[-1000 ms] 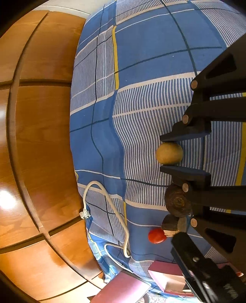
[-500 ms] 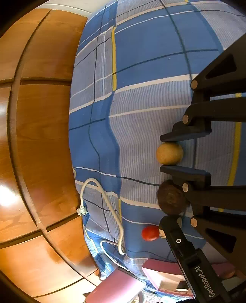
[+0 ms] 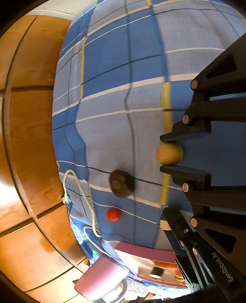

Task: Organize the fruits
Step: 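Lift the beige ball and beige block and move them toward the tray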

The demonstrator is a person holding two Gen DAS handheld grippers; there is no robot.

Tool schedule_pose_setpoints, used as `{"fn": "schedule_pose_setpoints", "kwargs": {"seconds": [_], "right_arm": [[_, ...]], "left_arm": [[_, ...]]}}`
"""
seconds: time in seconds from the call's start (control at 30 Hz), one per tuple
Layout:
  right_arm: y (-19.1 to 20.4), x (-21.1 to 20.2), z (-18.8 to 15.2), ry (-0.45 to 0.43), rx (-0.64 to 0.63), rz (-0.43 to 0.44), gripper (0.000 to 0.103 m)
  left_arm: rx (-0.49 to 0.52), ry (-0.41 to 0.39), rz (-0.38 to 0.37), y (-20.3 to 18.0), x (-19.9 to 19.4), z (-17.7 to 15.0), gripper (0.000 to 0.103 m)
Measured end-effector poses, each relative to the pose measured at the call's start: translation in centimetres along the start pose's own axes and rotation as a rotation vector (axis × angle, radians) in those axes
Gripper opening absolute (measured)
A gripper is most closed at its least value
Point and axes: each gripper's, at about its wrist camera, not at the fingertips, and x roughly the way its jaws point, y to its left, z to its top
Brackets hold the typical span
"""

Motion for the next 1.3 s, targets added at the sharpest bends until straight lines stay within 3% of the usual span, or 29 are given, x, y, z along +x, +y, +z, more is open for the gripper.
{"fn": "schedule_pose_setpoints", "kwargs": {"seconds": [0.53, 1.3], "right_arm": [[-0.4, -4.4, -7.0, 0.029, 0.005, 0.027, 0.025], [0.0, -5.1, -8.6, 0.011, -0.020, -0.016, 0.025]], "left_arm": [[0.155, -0.010, -0.021, -2.4, -2.9, -7.3, 0.033], [0.190, -0.016, -0.021, -2.5, -3.7, -8.5, 0.033]]}}
